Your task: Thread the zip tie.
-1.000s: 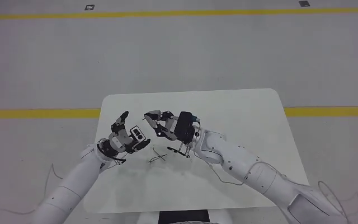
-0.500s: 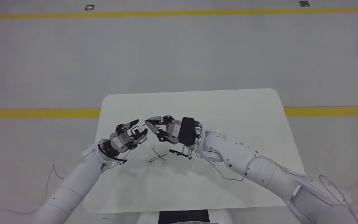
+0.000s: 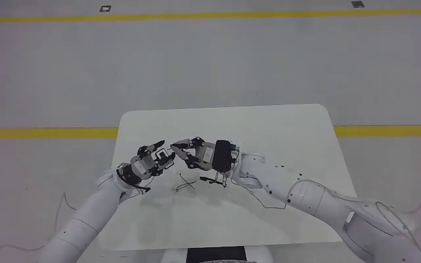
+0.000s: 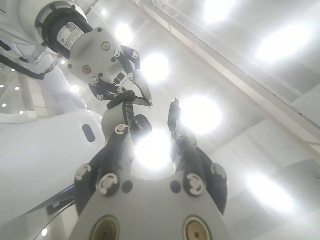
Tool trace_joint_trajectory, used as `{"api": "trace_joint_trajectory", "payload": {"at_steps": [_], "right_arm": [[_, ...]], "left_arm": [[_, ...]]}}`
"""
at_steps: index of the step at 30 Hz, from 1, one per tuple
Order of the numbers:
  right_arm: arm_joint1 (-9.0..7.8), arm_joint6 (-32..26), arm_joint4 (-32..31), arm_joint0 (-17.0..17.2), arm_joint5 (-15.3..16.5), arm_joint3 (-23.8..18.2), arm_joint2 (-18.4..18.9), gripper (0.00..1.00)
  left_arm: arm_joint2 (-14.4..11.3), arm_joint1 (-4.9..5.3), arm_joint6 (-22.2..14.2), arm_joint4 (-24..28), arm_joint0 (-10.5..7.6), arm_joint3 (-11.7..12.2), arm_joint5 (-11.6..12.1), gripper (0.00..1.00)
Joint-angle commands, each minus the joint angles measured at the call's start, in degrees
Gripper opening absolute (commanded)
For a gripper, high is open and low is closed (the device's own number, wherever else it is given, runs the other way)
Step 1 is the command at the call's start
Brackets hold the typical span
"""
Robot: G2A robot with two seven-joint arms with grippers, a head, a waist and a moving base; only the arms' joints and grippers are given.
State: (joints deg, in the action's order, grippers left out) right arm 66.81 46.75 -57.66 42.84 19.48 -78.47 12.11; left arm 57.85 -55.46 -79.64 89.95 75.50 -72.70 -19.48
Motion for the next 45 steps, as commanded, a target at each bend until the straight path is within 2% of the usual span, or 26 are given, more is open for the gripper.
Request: {"api": "trace_joint_trajectory", "payload": {"at_steps": [1, 5, 15, 21, 26, 28, 35, 36, 37, 38, 45], "right_arm": [[0.03, 0.2, 0.1, -0.3, 0.0, 0.1, -0.4, 0.00], [0.11, 0.4, 0.4, -1.0, 0.0, 0.2, -1.4, 0.00], [0.37, 0.2, 1.1, -1.9, 0.0, 0.7, -2.4, 0.00], [0.58, -0.3, 0.9, -1.8, 0.0, 0.7, -2.4, 0.00], [0.70, -0.5, 0.8, -1.8, 0.0, 0.7, -2.4, 0.00], [0.73, -0.5, 0.8, -1.8, 0.0, 0.7, -2.4, 0.00], [0.76, -0.9, 1.0, -1.7, 0.0, 0.8, -2.4, 0.00], [0.76, -1.1, 1.1, -1.7, 0.0, 0.8, -2.4, 0.04], [0.75, -1.3, 1.3, -1.7, 0.0, 0.8, -2.4, 0.56], [0.73, -1.4, 1.4, -1.7, 0.0, 0.8, -2.4, 1.00], [0.18, -1.8, 2.2, -1.9, 0.0, 0.9, -2.3, 1.00]], "left_arm": [[-0.1, 0.01, 0.0, 0.0, 0.01, 0.0, 0.0, 0.23], [-0.3, 0.06, 0.0, 0.0, -0.05, -0.1, 0.0, 0.11], [-0.7, 0.15, 0.0, 0.0, -0.16, -0.2, 0.0, 0.23], [-0.9, 0.21, 0.0, 0.0, -0.20, -0.3, 0.0, 0.21], [-1.1, 0.25, 0.0, 0.0, -0.31, -0.2, 0.0, 0.11], [-1.1, 0.26, 0.0, 0.0, -0.38, -0.2, 0.0, 0.00], [-1.1, 0.26, 0.0, 0.0, -0.54, -0.1, 0.0, 0.00], [-1.1, 0.26, 0.0, 0.0, -0.57, 0.0, 0.0, 0.00], [-1.1, 0.26, 0.0, 0.0, -0.60, 0.0, 0.0, 0.00], [-1.0, 0.26, 0.0, 0.0, -0.62, 0.0, 0.0, 0.00], [0.6, 0.45, 0.0, 0.0, -0.83, 0.6, 0.0, 0.00]]}}
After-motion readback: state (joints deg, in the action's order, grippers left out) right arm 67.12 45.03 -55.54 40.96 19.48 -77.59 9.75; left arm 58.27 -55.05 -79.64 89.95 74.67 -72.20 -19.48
